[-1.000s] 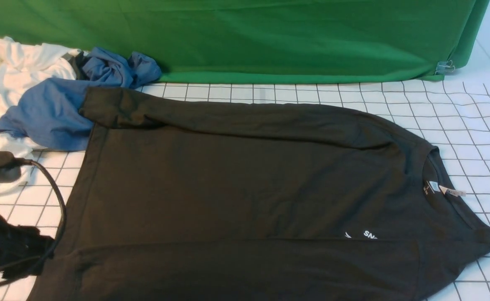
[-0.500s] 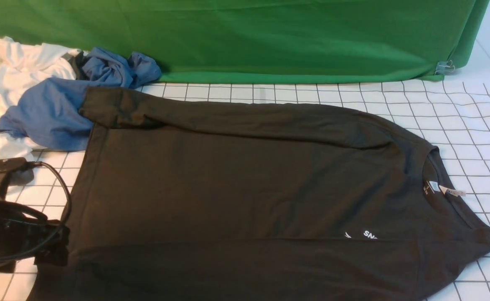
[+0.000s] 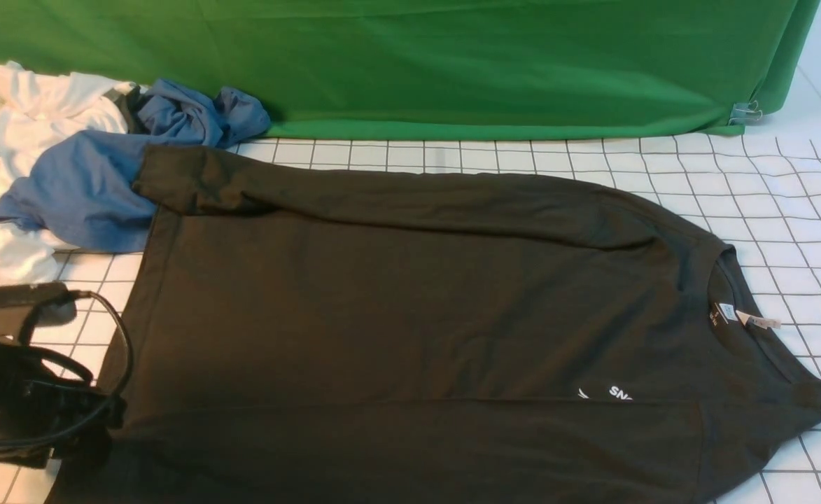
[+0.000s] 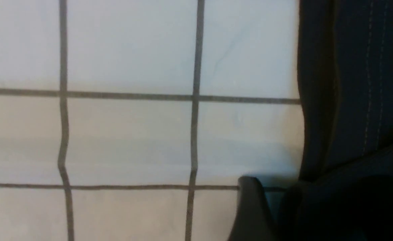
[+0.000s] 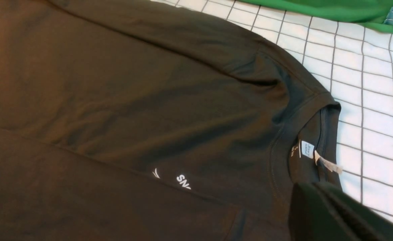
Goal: Fold a long-sleeved shirt over a white checkered tablecloth.
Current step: 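Grasp the left edge of the dark T-shirt lying flat on the table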
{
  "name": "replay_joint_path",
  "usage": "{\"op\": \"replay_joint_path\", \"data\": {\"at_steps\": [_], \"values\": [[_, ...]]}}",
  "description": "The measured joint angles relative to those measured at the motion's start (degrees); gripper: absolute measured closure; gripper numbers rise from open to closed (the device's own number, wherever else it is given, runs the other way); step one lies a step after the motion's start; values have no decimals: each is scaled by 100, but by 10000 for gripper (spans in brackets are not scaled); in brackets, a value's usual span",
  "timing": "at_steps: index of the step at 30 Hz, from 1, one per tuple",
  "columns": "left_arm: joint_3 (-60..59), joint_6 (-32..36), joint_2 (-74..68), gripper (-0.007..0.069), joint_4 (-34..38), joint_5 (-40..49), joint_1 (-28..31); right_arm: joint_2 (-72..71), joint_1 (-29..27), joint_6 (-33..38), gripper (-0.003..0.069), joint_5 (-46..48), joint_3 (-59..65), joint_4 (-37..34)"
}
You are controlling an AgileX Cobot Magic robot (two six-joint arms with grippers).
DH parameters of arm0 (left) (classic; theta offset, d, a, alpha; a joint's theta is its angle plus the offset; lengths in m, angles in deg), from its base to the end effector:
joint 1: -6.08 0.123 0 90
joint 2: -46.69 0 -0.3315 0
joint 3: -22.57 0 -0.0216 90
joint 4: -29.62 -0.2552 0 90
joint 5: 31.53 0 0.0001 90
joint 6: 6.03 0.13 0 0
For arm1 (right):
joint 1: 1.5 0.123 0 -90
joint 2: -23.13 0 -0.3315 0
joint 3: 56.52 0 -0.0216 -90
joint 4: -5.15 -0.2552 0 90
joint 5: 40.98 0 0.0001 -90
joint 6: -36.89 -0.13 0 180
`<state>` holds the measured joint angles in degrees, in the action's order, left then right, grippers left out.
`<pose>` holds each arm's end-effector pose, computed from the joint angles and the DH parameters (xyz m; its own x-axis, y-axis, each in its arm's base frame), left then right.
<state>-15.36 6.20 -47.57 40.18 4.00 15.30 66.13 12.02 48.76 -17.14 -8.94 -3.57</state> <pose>0.2555 0.0274 0.1721 -0.9694 -0.0941 -0.2266 -0.0754 0.9931 -0.0898 0.1258 0.0385 0.3149 -0.3778 -0.1604 -0.9119 -0.3140 0.9487 -0.0368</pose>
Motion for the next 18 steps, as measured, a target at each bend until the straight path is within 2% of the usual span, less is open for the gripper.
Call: {"op": "replay_joint_path", "data": {"at_steps": [9, 12, 18], "values": [[-10, 25, 371, 573, 0, 31, 0, 0, 0, 0, 632, 142, 0, 0], [-10, 100, 482, 624, 0, 31, 0, 0, 0, 0, 630, 146, 0, 0], [-10, 152, 490, 638, 26, 31, 0, 0, 0, 0, 622, 153, 0, 0]]}}
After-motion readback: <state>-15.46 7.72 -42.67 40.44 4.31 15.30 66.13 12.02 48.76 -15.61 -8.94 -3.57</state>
